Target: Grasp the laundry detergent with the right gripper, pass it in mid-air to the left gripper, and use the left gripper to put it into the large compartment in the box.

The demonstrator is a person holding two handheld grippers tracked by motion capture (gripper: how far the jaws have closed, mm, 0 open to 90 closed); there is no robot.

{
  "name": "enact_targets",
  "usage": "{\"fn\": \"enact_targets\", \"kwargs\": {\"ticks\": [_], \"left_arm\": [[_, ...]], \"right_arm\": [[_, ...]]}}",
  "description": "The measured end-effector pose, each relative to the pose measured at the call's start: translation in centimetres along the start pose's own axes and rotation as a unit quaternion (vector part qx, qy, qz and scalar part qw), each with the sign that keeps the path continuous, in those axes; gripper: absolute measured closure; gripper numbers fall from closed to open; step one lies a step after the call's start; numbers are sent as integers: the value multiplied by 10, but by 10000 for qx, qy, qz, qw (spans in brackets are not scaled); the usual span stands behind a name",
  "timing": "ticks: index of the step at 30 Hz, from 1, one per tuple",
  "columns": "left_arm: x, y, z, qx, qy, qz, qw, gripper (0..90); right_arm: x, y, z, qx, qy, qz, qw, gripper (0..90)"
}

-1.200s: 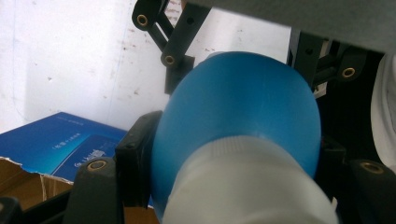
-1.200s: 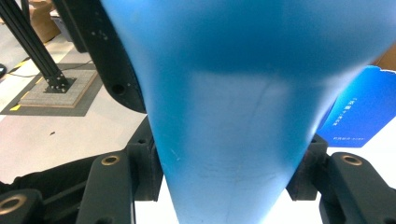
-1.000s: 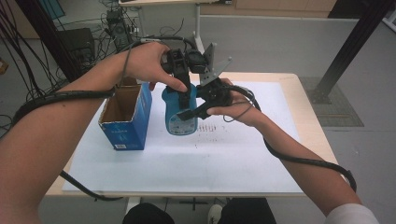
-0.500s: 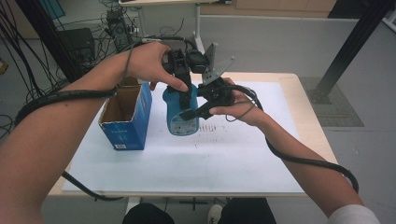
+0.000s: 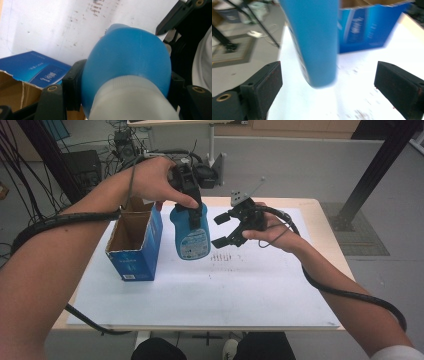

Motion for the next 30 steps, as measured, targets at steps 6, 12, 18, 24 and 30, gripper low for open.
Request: {"fn": "enact_targets", "kwargs": {"ticks": [6,12,18,24,30], "left_arm": [[5,-13,-11,-152,-461,-15,9988,353],[14,-36,-26,-241,-997,-16,9947,352],[32,-61,-45,-456,-1706,39,9843,352],[52,-83,-61,-588,-2538,-10,9655,352],[72,-108,-77,-596,-3378,86,9393,353]], "right_arm": [[10,-22,4,363,272,-232,9987,34],[22,-45,9,668,528,-322,9958,4],[34,-67,12,931,746,-421,9920,3],[44,-89,13,1200,948,-595,9864,3],[48,-99,11,1323,1038,-789,9826,3]]}}
Point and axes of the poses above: each handheld gripper's, and its own axes: y roughly forward along the jaws, x roughly out of its underside, z roughly to its right, the point moved 4 cm from there along y, roughly forward along the jaws, and after that the axes turned 5 degrees about -x, right-handed, at the moved point
